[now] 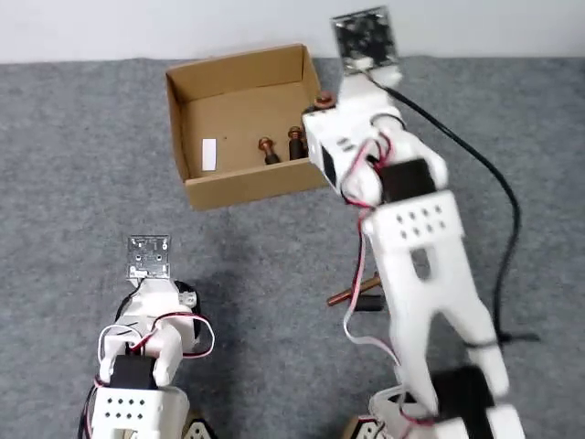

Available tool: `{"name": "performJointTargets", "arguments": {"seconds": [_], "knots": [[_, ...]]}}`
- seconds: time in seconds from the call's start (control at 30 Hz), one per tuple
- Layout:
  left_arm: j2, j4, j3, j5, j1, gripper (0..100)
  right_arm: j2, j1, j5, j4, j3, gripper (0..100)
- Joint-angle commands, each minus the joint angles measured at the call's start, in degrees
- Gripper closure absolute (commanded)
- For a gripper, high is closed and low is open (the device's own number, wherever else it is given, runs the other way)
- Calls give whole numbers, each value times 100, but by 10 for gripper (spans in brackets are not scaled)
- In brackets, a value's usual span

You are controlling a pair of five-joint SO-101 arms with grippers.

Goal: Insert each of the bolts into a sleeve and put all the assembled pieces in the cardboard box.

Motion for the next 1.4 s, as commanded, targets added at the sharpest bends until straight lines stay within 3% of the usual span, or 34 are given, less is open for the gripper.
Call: {"name": "performJointTargets", "arguments": {"seconds": [0.0, 0.37, 0.67, 0.87, 1.03, 1.2, 1.37], "knots": [[-9, -158, -40, 88, 35, 995, 664, -224, 571, -681, -747, 990], [-9, -264, -22, 193, -9, 995, 3011, -585, 862, -1086, -2514, 990], [-9, -264, -13, 202, -18, 995, 4066, -585, 870, -646, -2796, 987], [-9, -264, -13, 202, -18, 995, 4092, -585, 870, -286, -2796, 881], [-9, -264, -13, 202, -18, 995, 3662, -585, 835, -22, -2796, 940], [-9, -255, -13, 202, -18, 995, 3011, -558, 791, 866, -2796, 987], [-9, -246, -13, 202, -18, 995, 2378, -558, -26, 1903, -2796, 991]]}}
